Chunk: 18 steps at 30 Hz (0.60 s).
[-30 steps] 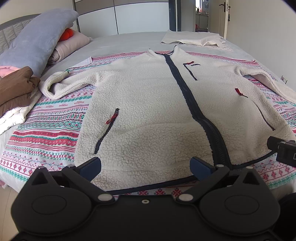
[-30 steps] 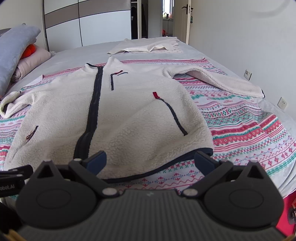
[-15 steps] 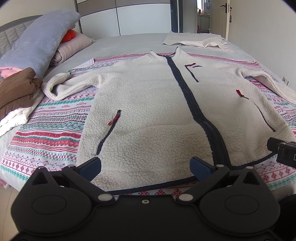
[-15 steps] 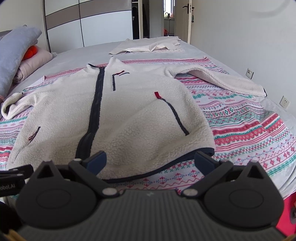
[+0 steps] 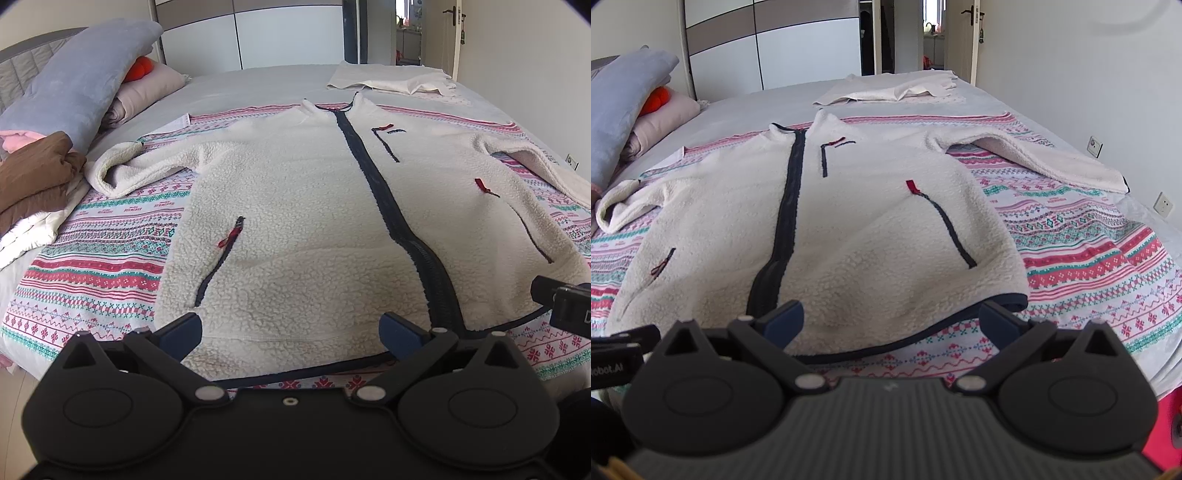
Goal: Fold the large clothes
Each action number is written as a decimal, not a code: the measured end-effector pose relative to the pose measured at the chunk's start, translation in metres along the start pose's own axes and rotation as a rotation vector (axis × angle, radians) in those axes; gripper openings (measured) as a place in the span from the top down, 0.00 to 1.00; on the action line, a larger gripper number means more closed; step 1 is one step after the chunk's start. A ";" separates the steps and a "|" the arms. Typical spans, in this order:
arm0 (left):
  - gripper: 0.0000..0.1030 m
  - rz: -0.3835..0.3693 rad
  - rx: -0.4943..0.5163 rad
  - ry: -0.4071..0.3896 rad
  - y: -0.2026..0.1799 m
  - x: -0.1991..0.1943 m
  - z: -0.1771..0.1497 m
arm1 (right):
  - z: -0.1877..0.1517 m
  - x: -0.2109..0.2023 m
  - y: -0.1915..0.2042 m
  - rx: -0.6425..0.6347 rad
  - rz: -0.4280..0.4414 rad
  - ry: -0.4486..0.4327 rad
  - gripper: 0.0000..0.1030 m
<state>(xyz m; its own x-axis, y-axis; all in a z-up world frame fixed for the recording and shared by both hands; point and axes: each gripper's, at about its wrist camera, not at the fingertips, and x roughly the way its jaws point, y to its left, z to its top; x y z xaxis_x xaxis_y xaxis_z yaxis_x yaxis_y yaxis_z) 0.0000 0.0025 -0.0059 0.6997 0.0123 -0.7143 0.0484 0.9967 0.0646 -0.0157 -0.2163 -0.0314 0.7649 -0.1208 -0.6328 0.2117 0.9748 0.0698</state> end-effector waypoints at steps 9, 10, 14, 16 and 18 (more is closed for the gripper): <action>0.00 0.001 -0.001 0.003 0.001 0.002 -0.001 | -0.001 0.003 0.001 -0.001 0.001 0.007 0.00; 0.00 0.001 -0.001 0.003 0.001 0.002 -0.002 | -0.002 0.004 0.000 -0.001 0.002 0.008 0.00; 0.00 0.003 -0.003 0.001 0.002 0.003 -0.002 | -0.002 0.005 0.001 -0.002 0.003 0.009 0.00; 0.00 0.002 -0.004 0.000 0.002 0.004 -0.002 | -0.002 0.005 0.001 -0.002 0.004 0.009 0.00; 0.00 0.001 -0.001 -0.002 0.001 0.004 -0.002 | -0.002 0.006 0.001 0.000 0.008 0.011 0.00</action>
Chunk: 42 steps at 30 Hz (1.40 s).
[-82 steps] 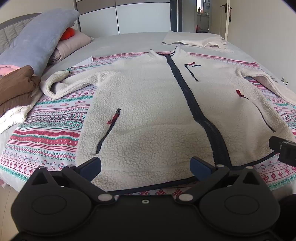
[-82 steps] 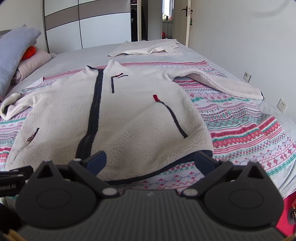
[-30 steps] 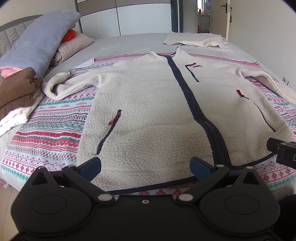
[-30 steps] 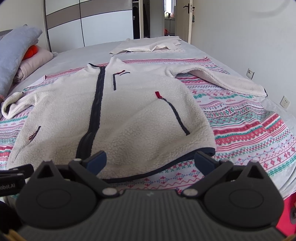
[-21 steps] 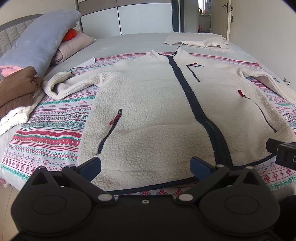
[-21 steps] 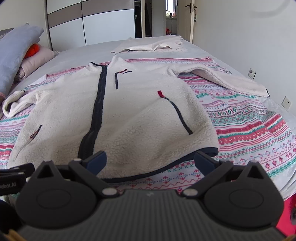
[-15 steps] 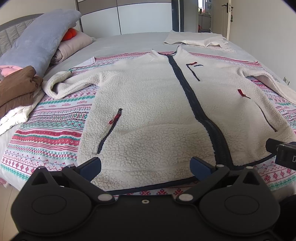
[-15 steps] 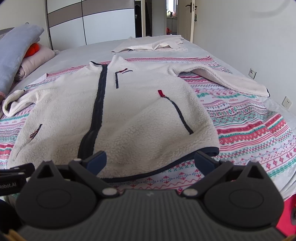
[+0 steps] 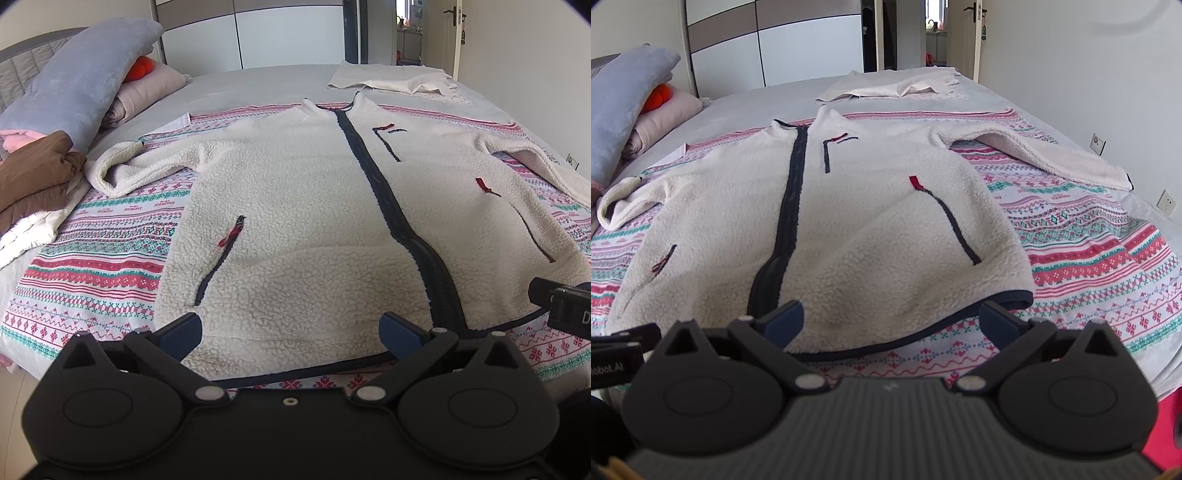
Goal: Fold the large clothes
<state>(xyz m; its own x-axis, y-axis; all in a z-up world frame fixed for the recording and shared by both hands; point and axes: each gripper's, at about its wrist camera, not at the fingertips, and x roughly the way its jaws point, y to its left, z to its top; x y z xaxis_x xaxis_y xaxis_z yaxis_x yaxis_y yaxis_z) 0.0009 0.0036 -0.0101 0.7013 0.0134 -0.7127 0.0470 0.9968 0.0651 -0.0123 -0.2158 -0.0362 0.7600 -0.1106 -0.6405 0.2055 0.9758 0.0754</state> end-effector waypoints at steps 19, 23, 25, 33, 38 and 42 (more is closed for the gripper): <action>0.00 -0.009 -0.020 -0.026 0.007 0.005 0.000 | 0.003 0.005 -0.005 -0.027 0.013 0.016 0.00; 0.00 -0.122 -0.019 -0.066 0.025 0.008 0.005 | 0.016 0.000 -0.023 -0.079 0.026 -0.048 0.00; 0.00 -0.161 -0.048 -0.044 0.041 0.012 0.012 | 0.024 -0.002 -0.037 -0.098 0.024 -0.072 0.00; 0.00 -0.318 -0.217 0.073 0.131 0.036 0.025 | 0.045 0.009 -0.108 -0.061 0.236 -0.030 0.00; 0.00 -0.471 -0.458 0.205 0.180 0.071 0.008 | 0.047 0.055 -0.166 0.166 0.496 0.172 0.00; 0.02 -0.555 -0.601 0.313 0.192 0.098 -0.012 | 0.036 0.099 -0.209 0.445 0.636 0.249 0.00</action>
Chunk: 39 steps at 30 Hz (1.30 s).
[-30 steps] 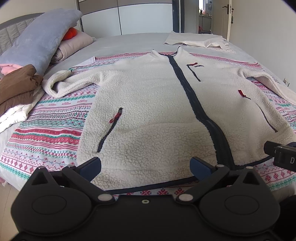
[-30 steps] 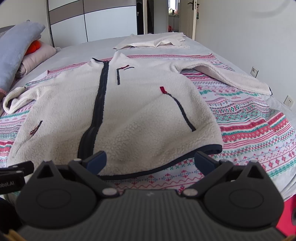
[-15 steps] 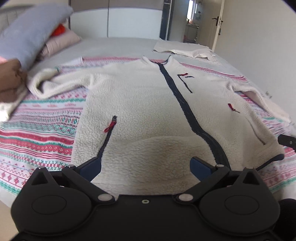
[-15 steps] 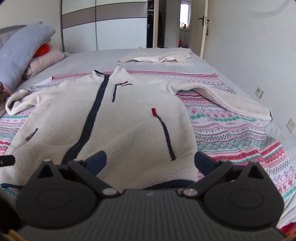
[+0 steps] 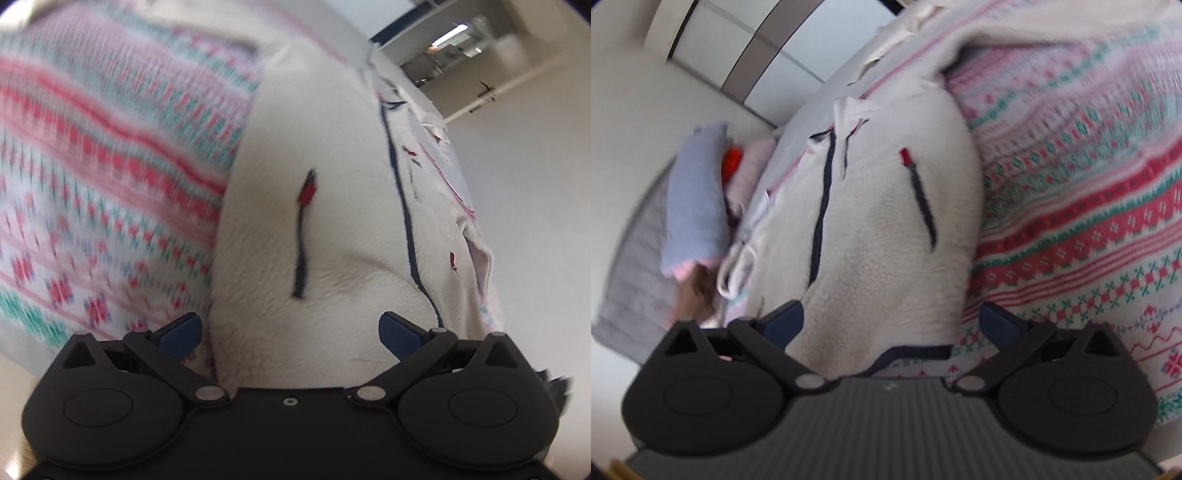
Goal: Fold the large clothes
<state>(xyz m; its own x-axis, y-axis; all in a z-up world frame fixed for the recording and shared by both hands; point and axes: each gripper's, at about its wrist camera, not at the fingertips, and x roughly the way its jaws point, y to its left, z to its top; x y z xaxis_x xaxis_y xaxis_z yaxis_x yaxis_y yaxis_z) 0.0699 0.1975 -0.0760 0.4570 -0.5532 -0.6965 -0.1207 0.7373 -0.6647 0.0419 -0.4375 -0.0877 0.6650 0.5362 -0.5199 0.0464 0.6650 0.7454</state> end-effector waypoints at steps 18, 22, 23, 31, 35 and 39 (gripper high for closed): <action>0.82 -0.143 -0.023 -0.126 -0.012 -0.032 -0.015 | -0.003 0.035 -0.042 0.249 0.171 -0.074 0.90; 0.83 -0.126 0.074 -0.191 -0.027 -0.065 -0.019 | -0.010 -0.004 -0.007 0.128 0.162 -0.123 0.91; 0.83 -0.106 0.103 -0.187 -0.031 -0.071 -0.019 | -0.013 -0.010 0.002 0.092 0.150 -0.123 0.91; 0.68 0.283 0.364 0.002 -0.038 -0.019 -0.035 | -0.039 0.039 0.000 -0.086 -0.220 0.036 0.87; 0.50 0.352 0.392 -0.019 -0.049 -0.022 -0.036 | -0.035 0.033 0.003 -0.120 -0.241 0.040 0.54; 0.21 0.404 0.474 -0.154 -0.074 -0.040 -0.031 | -0.017 0.000 0.003 -0.161 -0.302 -0.045 0.23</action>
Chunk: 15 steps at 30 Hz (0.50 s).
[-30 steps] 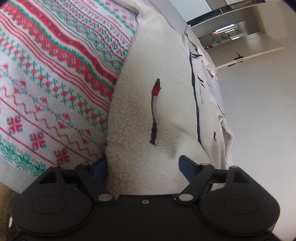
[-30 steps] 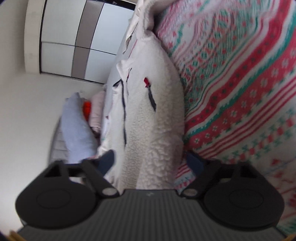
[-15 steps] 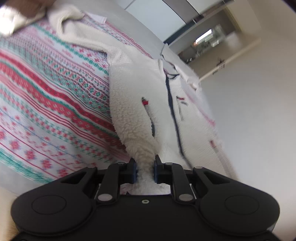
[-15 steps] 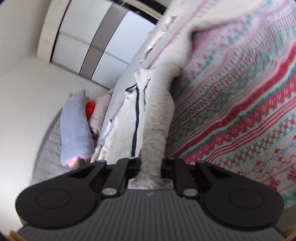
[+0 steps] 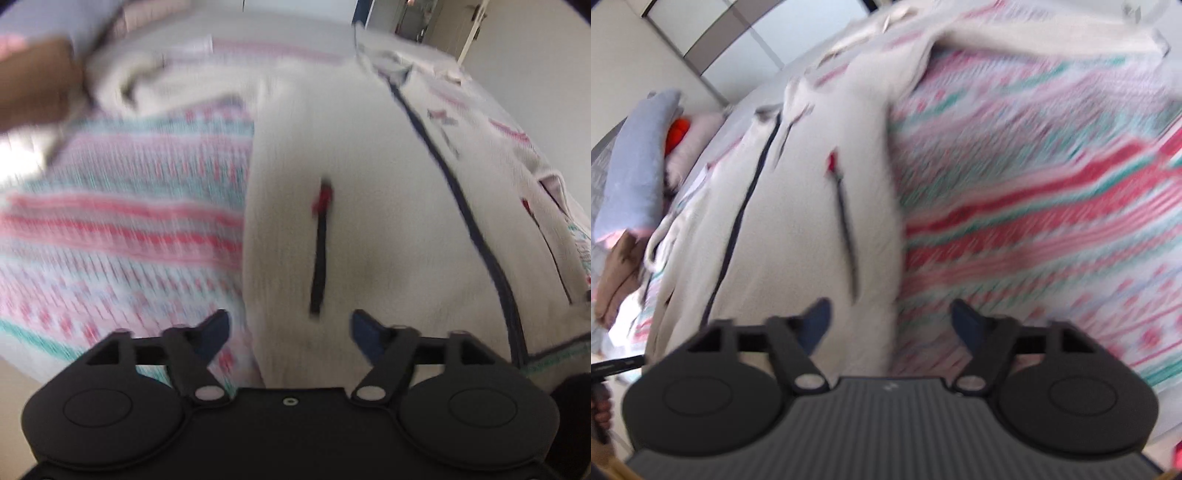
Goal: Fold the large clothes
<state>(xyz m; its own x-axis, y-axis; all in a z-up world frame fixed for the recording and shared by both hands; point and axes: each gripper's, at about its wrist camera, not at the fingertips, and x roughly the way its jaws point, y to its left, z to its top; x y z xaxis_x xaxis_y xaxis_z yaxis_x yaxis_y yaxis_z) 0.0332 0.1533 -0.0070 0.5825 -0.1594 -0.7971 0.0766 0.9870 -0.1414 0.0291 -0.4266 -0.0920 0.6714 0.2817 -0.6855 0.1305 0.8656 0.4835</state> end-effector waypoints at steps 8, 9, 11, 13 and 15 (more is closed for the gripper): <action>0.00 -0.057 0.146 -0.161 -0.055 0.003 0.070 | 0.057 -0.013 -0.055 0.173 -0.024 -0.184 0.15; 0.00 -0.060 0.168 -0.164 -0.066 0.008 0.079 | 0.063 -0.009 -0.063 0.195 -0.019 -0.199 0.15; 0.00 -0.081 0.208 -0.173 -0.092 0.017 0.097 | 0.078 0.000 -0.080 0.235 -0.020 -0.220 0.14; 0.00 -0.118 0.239 -0.169 -0.118 0.034 0.115 | 0.093 0.008 -0.098 0.269 -0.034 -0.230 0.14; 0.00 -0.157 0.265 -0.160 -0.144 0.052 0.131 | 0.106 0.013 -0.116 0.298 -0.062 -0.240 0.14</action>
<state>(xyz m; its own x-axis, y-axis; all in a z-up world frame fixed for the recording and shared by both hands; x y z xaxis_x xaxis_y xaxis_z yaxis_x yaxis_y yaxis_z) 0.1582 0.0057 0.0490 0.6648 -0.3252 -0.6725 0.3707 0.9252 -0.0809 0.0997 -0.5675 -0.0993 0.8028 0.0968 -0.5884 0.3588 0.7096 0.6063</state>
